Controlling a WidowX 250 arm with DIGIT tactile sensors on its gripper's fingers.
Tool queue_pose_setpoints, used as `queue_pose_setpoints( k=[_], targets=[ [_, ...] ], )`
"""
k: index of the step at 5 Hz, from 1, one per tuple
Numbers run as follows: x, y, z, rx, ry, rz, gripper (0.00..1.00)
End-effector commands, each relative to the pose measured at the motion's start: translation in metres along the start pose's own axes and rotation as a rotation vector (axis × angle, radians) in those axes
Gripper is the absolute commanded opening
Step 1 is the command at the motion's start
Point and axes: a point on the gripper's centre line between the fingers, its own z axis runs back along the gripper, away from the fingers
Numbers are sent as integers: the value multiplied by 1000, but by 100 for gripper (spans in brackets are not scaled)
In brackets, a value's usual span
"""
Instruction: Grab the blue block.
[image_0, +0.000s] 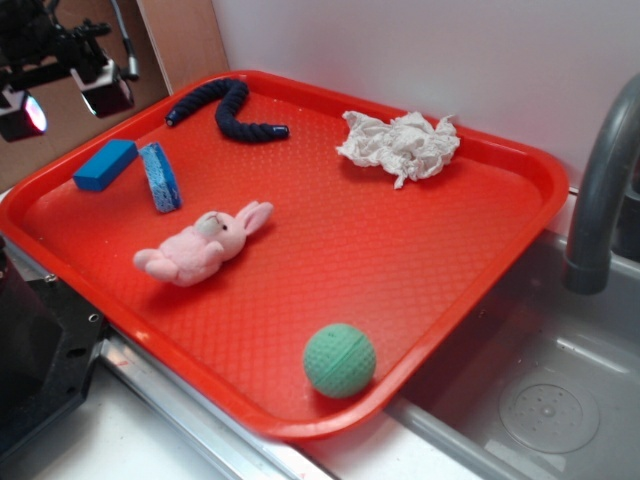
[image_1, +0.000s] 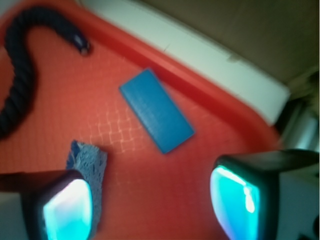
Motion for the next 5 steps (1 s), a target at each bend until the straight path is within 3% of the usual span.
queue_pose_setpoints(
  k=[1,3,4,5],
  targets=[
    [10,16,-3,-8,-27,15,100],
    [10,16,-3,-8,-27,15,100],
    [17,42,-17,16,-35,80,100],
    [25,38,-35,33,-9,78,100]
  ],
)
